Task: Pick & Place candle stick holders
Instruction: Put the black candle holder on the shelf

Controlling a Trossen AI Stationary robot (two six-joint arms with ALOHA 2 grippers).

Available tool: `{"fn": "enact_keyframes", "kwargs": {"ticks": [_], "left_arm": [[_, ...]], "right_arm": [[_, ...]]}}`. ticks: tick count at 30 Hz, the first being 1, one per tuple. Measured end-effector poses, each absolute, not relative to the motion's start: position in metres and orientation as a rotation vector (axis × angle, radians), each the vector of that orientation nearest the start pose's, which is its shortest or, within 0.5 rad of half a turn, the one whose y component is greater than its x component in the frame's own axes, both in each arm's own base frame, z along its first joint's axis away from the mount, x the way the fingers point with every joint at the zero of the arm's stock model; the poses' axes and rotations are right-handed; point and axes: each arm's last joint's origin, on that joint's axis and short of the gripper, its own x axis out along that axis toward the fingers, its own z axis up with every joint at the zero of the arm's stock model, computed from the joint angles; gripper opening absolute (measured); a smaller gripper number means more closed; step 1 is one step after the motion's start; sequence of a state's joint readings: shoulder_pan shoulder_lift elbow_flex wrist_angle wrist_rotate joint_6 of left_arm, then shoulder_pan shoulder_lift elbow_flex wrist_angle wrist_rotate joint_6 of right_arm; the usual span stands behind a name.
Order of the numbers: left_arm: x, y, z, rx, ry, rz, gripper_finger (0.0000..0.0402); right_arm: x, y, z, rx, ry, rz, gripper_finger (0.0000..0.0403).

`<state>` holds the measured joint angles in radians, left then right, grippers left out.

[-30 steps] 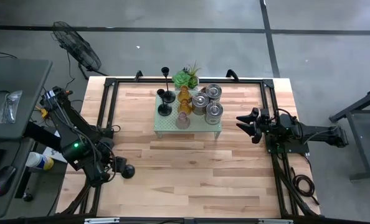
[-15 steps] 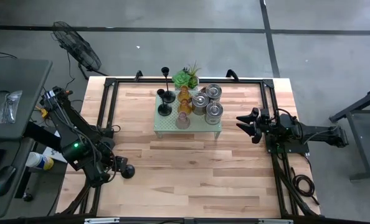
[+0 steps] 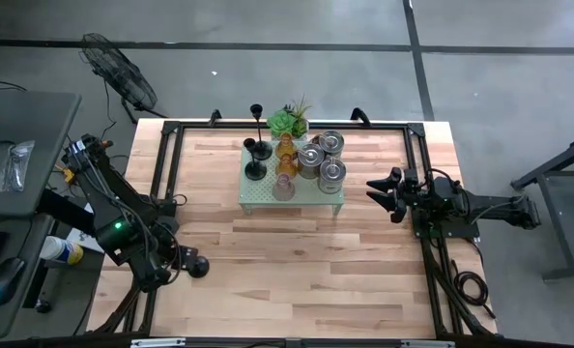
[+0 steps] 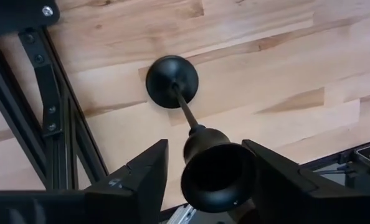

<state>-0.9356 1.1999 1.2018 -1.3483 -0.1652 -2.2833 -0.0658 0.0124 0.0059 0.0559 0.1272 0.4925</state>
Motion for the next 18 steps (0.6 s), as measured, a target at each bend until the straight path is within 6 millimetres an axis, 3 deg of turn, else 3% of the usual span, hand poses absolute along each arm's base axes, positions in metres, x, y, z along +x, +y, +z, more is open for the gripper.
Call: {"fn": "enact_keyframes", "kwargs": {"ticks": [10, 18], "left_arm": [[0.1170, -0.1513, 0.3168, -1.223, 1.141, 0.830, 0.0130], [0.1170, -0.1522, 0.3169, -1.235, 1.163, 0.829, 0.0134]], "right_arm": [[0.0973, -0.0101, 0.1699, 0.492, -0.096, -0.177, 0.0206], [0.0973, -0.0101, 0.1699, 0.493, -0.096, -0.177, 0.0206]]}}
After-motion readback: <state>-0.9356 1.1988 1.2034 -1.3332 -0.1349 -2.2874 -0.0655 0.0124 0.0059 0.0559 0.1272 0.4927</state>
